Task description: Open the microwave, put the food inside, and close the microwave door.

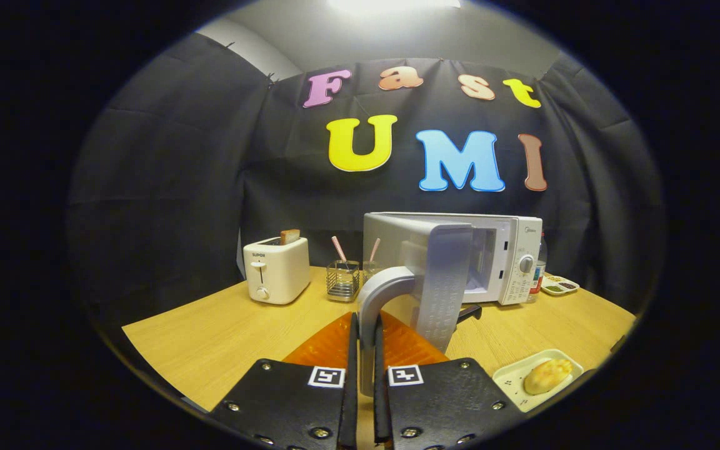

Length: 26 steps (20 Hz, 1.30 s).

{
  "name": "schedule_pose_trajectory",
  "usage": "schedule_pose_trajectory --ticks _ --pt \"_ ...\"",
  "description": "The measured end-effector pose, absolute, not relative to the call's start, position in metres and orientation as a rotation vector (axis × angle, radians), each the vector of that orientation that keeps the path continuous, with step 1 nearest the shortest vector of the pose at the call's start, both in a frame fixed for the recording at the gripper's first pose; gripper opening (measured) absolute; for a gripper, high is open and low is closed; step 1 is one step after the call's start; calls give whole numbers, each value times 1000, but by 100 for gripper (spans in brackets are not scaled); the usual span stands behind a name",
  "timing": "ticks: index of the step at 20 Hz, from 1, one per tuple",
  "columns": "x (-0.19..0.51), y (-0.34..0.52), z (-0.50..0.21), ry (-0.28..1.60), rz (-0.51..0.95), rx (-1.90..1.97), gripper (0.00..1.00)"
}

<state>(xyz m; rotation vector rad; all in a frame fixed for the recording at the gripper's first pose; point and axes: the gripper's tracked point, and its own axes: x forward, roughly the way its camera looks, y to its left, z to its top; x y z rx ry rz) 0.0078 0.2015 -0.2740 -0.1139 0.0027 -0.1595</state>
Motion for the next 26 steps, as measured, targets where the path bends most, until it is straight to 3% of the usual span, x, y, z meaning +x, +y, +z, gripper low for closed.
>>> schedule_pose_trajectory --ticks 5,8,9,12,13,15,20,26 --pt "21 242 -280 -98 -293 -113 12" --pt "16 273 -296 -70 -233 -70 15" --pt "13 281 -296 -64 -211 -73 32" --pt "-3 293 -311 2 -121 -100 63" --pt "-10 296 -313 22 -70 -112 85" --pt "-26 289 -304 9 0 -138 97" --pt "-64 223 -292 42 121 -192 97" --pt "-90 76 -295 150 102 -275 97"
